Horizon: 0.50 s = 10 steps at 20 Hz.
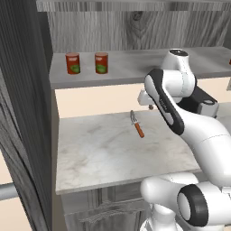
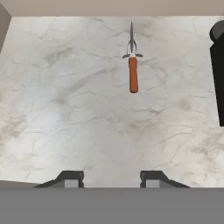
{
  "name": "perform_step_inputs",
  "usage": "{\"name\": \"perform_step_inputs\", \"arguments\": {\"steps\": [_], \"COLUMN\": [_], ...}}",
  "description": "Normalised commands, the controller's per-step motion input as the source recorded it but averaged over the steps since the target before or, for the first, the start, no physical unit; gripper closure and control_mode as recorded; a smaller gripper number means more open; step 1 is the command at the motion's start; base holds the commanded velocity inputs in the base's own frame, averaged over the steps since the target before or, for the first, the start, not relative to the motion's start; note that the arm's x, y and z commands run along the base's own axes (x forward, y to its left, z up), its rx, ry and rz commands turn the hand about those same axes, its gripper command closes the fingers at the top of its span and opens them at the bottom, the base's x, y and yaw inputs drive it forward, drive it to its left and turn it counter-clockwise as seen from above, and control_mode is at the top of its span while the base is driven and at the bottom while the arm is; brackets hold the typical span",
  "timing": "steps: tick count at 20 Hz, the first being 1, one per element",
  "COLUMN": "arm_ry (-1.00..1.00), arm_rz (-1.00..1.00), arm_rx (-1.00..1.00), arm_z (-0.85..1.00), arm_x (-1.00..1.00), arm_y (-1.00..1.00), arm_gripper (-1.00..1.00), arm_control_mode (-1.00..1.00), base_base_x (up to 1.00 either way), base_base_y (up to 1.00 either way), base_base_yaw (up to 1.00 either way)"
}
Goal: Stack two cans on top of the other two cans in the cabinet.
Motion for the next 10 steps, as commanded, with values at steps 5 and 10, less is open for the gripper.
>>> {"name": "perform_step_inputs", "arguments": {"steps": [5,10], "arm_ry": [-0.02,-0.11], "arm_rz": [0.00,-0.01], "arm_rx": [0.00,0.00], "arm_z": [0.00,0.00], "arm_x": [0.00,-0.02], "arm_y": [-0.06,-0.18], "arm_gripper": [-1.00,-1.00], "arm_control_mode": [-1.00,-1.00], "base_base_x": [0.00,0.00], "base_base_y": [0.00,0.00], "base_base_yaw": [0.00,0.00]}}
